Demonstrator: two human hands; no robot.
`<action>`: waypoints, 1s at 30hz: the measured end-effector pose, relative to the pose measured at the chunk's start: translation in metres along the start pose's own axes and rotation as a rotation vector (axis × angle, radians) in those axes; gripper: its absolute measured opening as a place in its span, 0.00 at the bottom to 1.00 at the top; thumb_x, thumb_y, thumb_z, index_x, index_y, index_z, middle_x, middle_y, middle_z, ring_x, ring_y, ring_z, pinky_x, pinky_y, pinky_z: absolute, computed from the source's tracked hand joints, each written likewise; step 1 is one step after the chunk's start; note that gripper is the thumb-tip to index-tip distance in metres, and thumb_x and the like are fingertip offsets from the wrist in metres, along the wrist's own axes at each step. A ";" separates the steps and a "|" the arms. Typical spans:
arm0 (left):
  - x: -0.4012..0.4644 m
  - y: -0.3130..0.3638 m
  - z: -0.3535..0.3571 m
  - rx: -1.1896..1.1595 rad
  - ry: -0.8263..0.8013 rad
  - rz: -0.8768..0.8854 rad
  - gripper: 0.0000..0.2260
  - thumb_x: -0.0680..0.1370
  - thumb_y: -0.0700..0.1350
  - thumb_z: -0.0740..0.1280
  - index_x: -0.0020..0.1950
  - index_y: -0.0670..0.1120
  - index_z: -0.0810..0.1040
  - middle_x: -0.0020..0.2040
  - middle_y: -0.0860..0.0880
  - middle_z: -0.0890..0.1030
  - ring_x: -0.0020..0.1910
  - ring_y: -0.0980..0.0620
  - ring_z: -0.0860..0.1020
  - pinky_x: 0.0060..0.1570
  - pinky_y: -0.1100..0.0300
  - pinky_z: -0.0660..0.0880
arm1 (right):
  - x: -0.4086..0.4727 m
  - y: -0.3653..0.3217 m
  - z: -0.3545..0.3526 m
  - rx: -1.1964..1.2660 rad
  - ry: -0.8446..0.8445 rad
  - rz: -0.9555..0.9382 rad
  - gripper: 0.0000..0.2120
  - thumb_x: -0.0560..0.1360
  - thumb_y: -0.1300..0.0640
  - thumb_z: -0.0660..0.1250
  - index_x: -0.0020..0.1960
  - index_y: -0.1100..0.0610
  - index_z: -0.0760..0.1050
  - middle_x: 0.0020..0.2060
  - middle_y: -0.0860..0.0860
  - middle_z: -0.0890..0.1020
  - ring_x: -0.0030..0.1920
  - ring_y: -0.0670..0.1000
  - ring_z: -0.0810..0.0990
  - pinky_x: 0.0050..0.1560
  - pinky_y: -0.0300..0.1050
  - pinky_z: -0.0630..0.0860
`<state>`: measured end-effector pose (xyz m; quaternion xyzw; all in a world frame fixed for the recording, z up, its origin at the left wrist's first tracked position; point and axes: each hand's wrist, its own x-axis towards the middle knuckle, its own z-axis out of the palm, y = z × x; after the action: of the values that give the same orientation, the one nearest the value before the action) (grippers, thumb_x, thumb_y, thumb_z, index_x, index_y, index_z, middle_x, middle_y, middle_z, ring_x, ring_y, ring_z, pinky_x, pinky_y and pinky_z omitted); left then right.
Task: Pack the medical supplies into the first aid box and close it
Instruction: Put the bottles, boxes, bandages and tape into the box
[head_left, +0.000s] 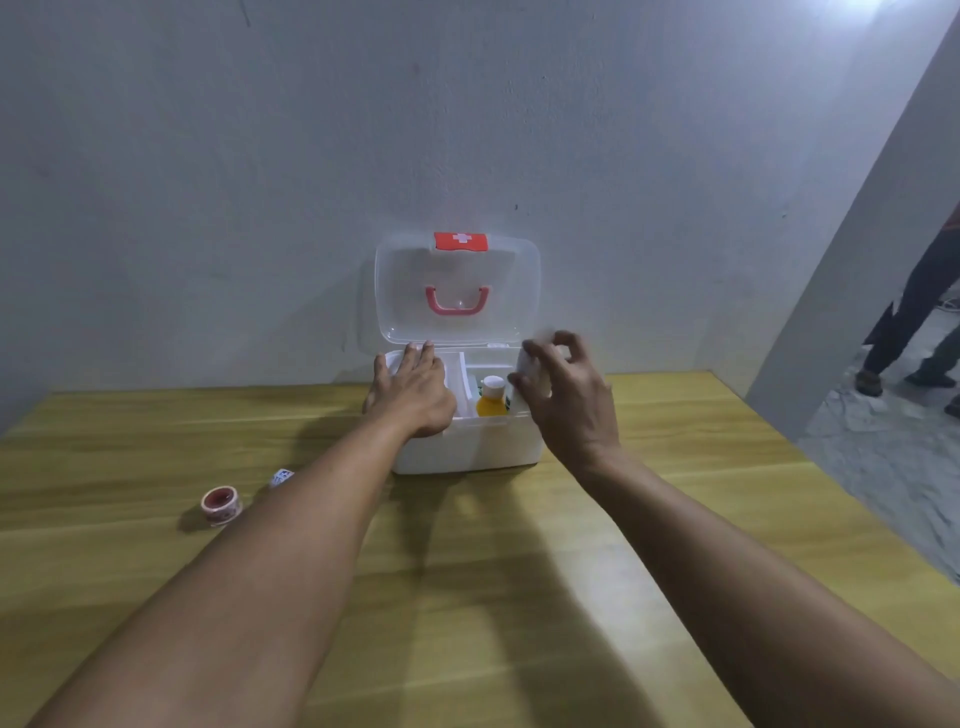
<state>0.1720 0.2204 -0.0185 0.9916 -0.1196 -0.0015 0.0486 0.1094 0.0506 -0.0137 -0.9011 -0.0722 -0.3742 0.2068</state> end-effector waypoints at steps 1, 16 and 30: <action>0.000 0.000 0.000 0.005 0.000 0.001 0.28 0.79 0.43 0.49 0.80 0.43 0.49 0.81 0.47 0.44 0.80 0.48 0.42 0.76 0.41 0.41 | -0.004 0.002 0.002 -0.001 -0.028 -0.001 0.13 0.73 0.55 0.72 0.55 0.59 0.78 0.54 0.59 0.77 0.39 0.60 0.80 0.35 0.45 0.74; 0.003 -0.003 -0.001 -0.137 0.057 0.029 0.26 0.81 0.44 0.48 0.79 0.43 0.52 0.81 0.46 0.49 0.80 0.48 0.46 0.76 0.40 0.43 | -0.004 0.012 0.008 -0.023 -0.326 0.030 0.22 0.81 0.47 0.54 0.74 0.51 0.63 0.75 0.54 0.62 0.74 0.56 0.59 0.72 0.52 0.60; -0.058 -0.094 -0.043 -0.577 0.230 -0.280 0.12 0.71 0.41 0.61 0.45 0.47 0.84 0.43 0.47 0.79 0.45 0.46 0.75 0.47 0.60 0.70 | -0.015 0.011 0.023 -0.055 -0.510 -0.014 0.28 0.80 0.39 0.48 0.77 0.47 0.51 0.79 0.51 0.49 0.78 0.54 0.45 0.77 0.51 0.48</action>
<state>0.1384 0.3290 0.0149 0.9375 0.0293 0.0700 0.3395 0.1166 0.0507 -0.0428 -0.9711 -0.1181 -0.1383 0.1545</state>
